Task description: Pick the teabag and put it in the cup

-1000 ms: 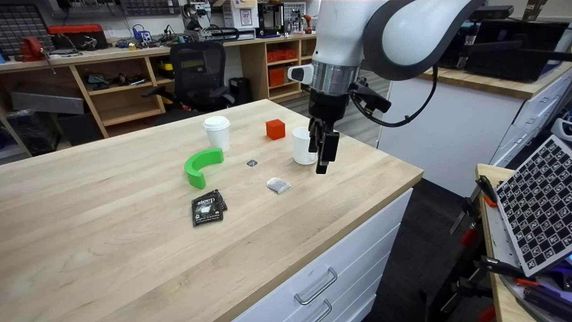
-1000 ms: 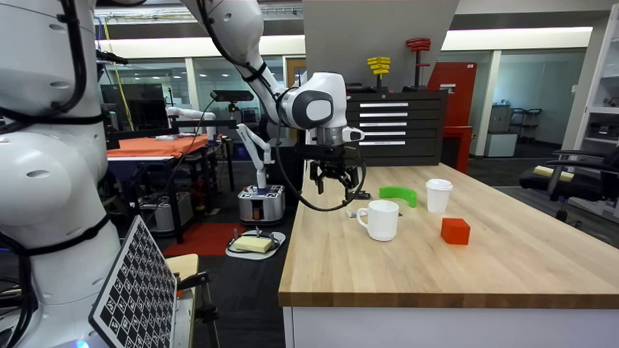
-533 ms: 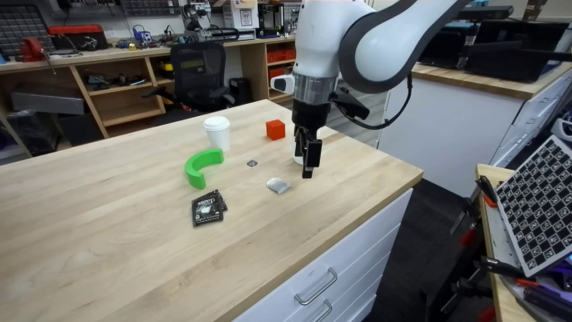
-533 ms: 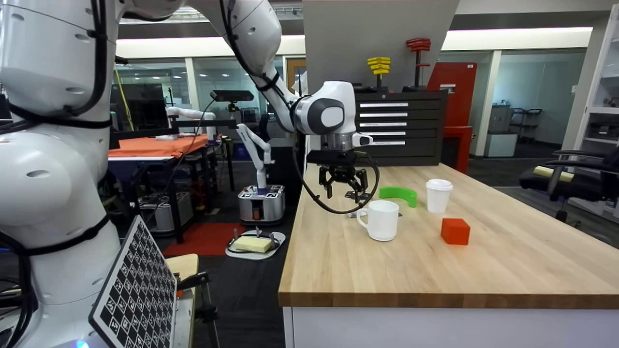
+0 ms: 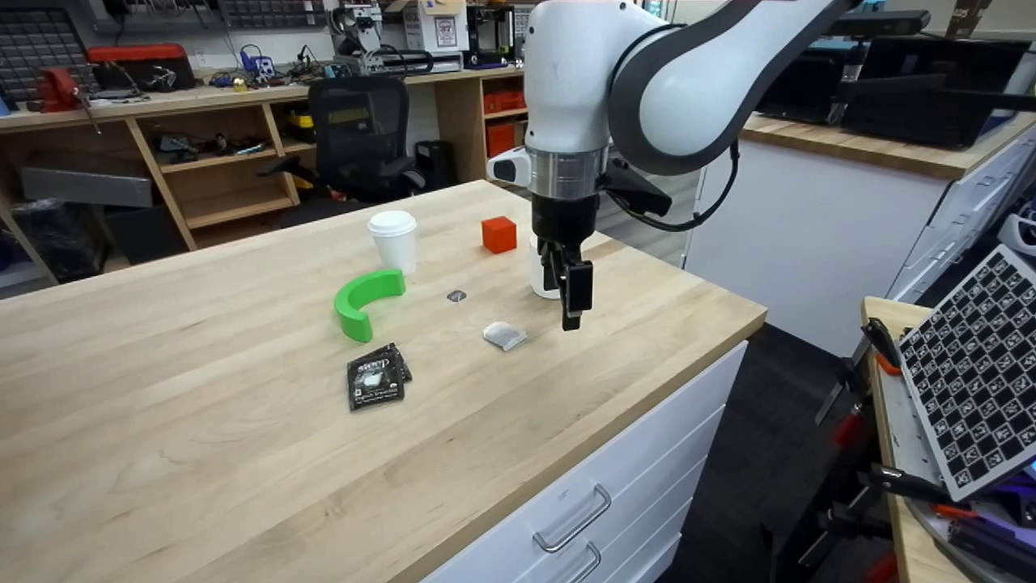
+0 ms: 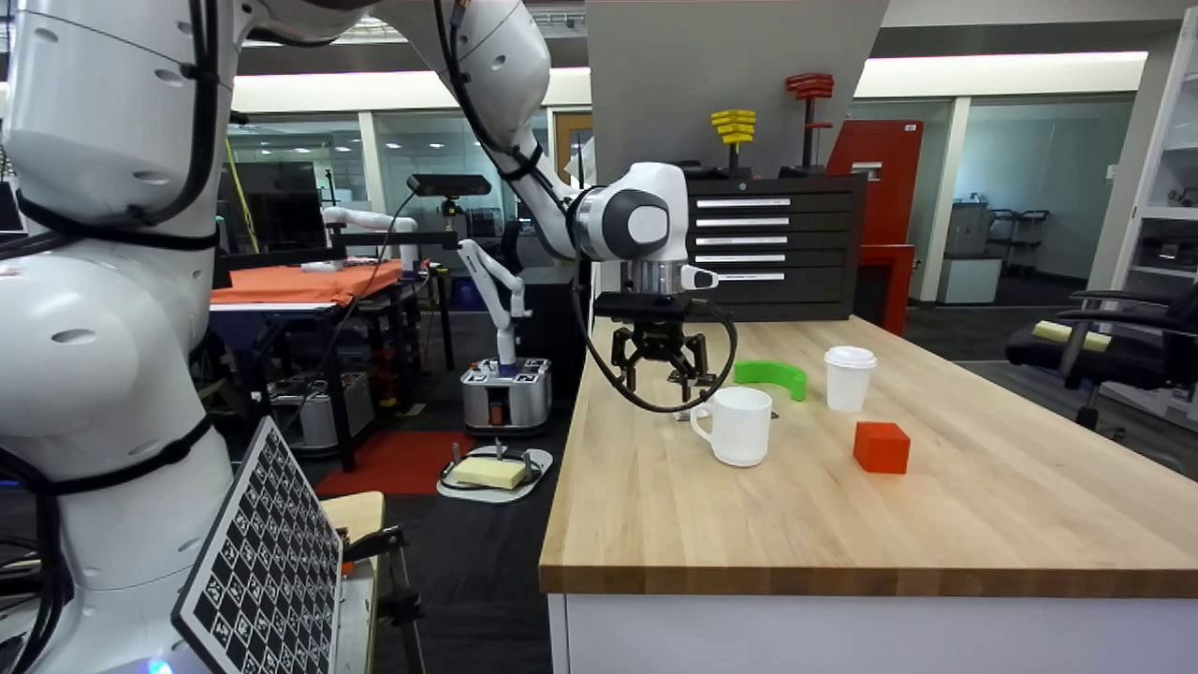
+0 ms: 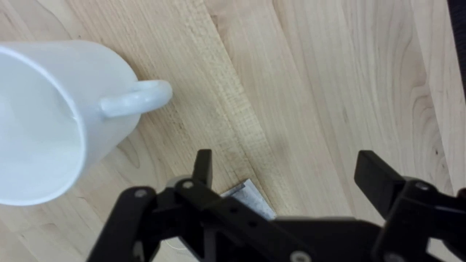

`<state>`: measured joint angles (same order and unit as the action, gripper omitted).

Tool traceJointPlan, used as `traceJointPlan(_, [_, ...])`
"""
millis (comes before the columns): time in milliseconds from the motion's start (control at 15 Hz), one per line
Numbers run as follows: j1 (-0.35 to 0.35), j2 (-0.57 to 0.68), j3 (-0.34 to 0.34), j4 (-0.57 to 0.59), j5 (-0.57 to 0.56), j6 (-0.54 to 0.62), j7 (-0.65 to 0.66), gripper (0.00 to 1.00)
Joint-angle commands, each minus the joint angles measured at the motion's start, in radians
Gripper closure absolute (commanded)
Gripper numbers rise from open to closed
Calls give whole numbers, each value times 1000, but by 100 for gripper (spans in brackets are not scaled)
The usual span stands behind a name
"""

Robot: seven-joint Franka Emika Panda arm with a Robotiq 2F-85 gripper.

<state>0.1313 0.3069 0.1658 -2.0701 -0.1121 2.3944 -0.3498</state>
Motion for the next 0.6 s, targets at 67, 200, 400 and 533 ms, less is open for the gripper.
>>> traceJointPlan(67, [15,72,16,64,-46,-43,-21,0])
traceJointPlan(200, [14,105,27,81,-50,-30,-30,0])
traceJointPlan(400, [13,147,34,122,-58,-21,-44,0])
traceJointPlan(533, [12,164,38,161,-59,-14,-53,0])
